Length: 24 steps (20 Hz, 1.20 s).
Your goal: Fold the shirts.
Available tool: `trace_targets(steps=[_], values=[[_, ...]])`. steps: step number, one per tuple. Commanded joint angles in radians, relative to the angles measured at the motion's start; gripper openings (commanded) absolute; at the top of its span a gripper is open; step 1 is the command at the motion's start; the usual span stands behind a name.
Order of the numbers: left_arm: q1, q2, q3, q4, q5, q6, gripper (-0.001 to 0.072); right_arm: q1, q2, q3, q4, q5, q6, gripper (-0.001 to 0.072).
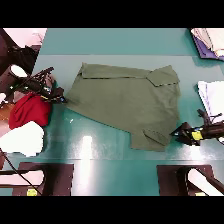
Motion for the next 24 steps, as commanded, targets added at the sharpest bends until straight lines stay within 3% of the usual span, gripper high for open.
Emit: trace_targets(steps=[1, 3, 8, 9, 15, 20, 24], values=[[0.000, 0.014, 0.002, 0.000, 0.013, 0.000, 0.0025, 0.104, -0.062, -0.023, 0.018, -0.063, 0.028, 0.0444], [0.000, 0.014, 0.002, 0.000, 0.013, 0.000, 0.0025, 0.154, -0.086, -0.002, 0.016, -0.063, 0.029, 0.0428], [0.001, 0.021, 0.003, 0.000, -0.006, -0.001, 0.0025, 0.177, 0.008, 0.061, 0.008, -0.034, 0.028, 0.0049], [0.001, 0.030, 0.009, 0.001, -0.005, -0.001, 0.0025, 0.158, 0.051, 0.089, 0.007, -0.020, 0.028, 0.0018], [0.000, 0.197, 0.311, -0.005, 0.006, -0.055, 0.0025, 0.043, 0.230, 0.499, 0.019, -0.105, 0.028, 0.0018], [0.000, 0.385, 0.662, -0.021, 0.143, -0.058, 0.0025, 0.041, 0.262, 0.957, 0.008, -0.288, 0.026, 0.0018], [0.000, 0.499, 0.824, -0.037, 0.203, -0.090, 0.0026, 0.041, 0.264, 1.201, 0.007, -0.318, 0.005, 0.0018]])
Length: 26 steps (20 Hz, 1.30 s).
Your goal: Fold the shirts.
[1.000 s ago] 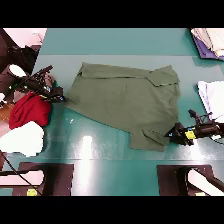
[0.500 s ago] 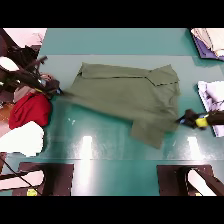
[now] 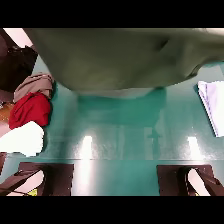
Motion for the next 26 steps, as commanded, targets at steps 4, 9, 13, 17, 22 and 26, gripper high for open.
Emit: trace_targets(steps=[4, 9, 13, 17, 22, 26], values=[[0.000, 0.168, 0.179, -0.103, 0.068, -0.047, 0.0026, -0.002, 0.011, 0.347, -0.035, -0.006, -0.020, 0.0018], [0.000, 0.216, 0.181, -0.219, -0.002, -0.073, 0.0025, -0.002, 0.009, 0.513, -0.198, 0.170, 0.008, 0.0017], [0.000, 0.173, 0.074, -0.138, -0.031, -0.106, 0.0025, 0.002, -0.074, 0.509, -0.187, 0.305, 0.058, 0.0017], [0.000, 0.015, -0.149, -0.103, -0.172, -0.127, 0.0025, 0.120, -0.262, 0.350, -0.191, 0.439, 0.091, 0.0017], [0.000, -0.306, -0.330, -0.105, -0.176, -0.122, 0.0025, 0.236, -0.597, 0.193, -0.190, 0.470, 0.090, 0.0016], [0.000, -0.529, -0.330, -0.125, -0.006, -0.056, 0.0026, 0.241, -0.822, 0.211, -0.188, 0.325, 0.090, 0.0017]])
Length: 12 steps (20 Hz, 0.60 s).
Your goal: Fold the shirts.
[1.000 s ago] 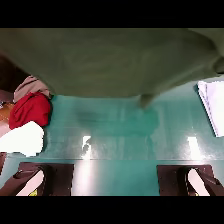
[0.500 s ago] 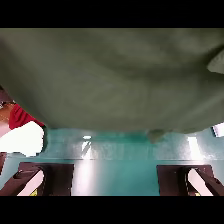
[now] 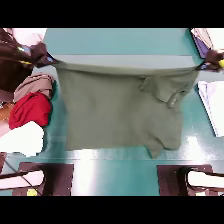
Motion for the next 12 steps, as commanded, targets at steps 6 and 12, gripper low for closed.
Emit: trace_targets(steps=[6, 12], values=[[-0.001, -0.240, -0.023, -0.152, 0.396, 0.200, 0.0025, 0.016, -0.291, 0.127, 0.002, -0.342, -0.004, 0.0016], [-0.003, -0.240, -0.023, -0.089, 0.208, 0.255, 0.0025, 0.016, -0.289, 0.108, -0.001, -0.232, -0.040, 0.0016]])
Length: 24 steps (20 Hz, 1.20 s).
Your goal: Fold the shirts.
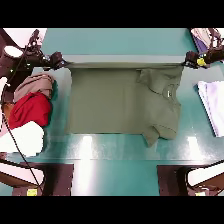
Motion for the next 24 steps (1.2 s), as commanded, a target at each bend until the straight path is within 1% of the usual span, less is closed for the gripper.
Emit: trace_targets(steps=[1, 3, 5, 9, 11, 13, 14, 15, 16, 18, 20, 22, 24], values=[[0.000, -0.006, -0.001, 0.082, -0.171, 0.031, 0.0025, 0.004, 0.006, -0.045, -0.018, 0.101, -0.020, 0.0016], [0.000, -0.006, -0.017, 0.187, -0.274, 0.018, 0.0025, 0.019, 0.055, -0.157, -0.101, 0.124, -0.020, 0.0016], [0.000, -0.006, -0.061, 0.261, -0.288, -0.033, 0.0025, 0.040, 0.116, -0.297, -0.133, 0.092, -0.025, 0.0016], [0.000, -0.006, -0.202, 0.217, -0.201, -0.029, 0.0025, 0.050, 0.174, -0.467, -0.127, -0.022, -0.024, 0.0017], [0.000, -0.006, -0.240, 0.214, -0.180, -0.030, 0.0026, 0.051, 0.175, -0.507, -0.102, -0.029, -0.024, 0.0017], [0.000, -0.006, -0.243, 0.202, -0.189, -0.031, 0.0033, 0.051, 0.175, -0.525, -0.068, -0.023, -0.024, 0.0020], [0.000, -0.006, -0.243, 0.190, -0.200, -0.031, 0.0291, 0.051, 0.175, -0.524, -0.052, -0.022, -0.024, 0.0045], [0.000, -0.006, -0.243, 0.178, -0.217, -0.033, 0.0551, 0.051, 0.175, -0.518, -0.041, -0.018, -0.024, 0.0209], [0.000, -0.004, -0.243, 0.173, -0.235, -0.033, 0.0538, 0.051, 0.175, -0.504, -0.044, 0.002, -0.024, 0.0308], [0.011, 0.010, -0.237, 0.179, -0.293, -0.034, 0.0533, 0.047, 0.177, -0.457, -0.046, 0.086, -0.025, 0.0311], [0.028, 0.063, -0.231, 0.259, -0.352, -0.057, 0.0532, 0.023, 0.217, -0.438, -0.047, 0.162, -0.051, 0.0311], [0.034, 0.158, -0.271, 0.355, -0.385, -0.060, 0.0533, -0.014, 0.300, -0.476, -0.043, 0.182, -0.061, 0.0311], [0.034, 0.260, -0.374, 0.378, -0.422, -0.064, 0.0533, -0.058, 0.406, -0.562, -0.042, 0.180, -0.061, 0.0311]])
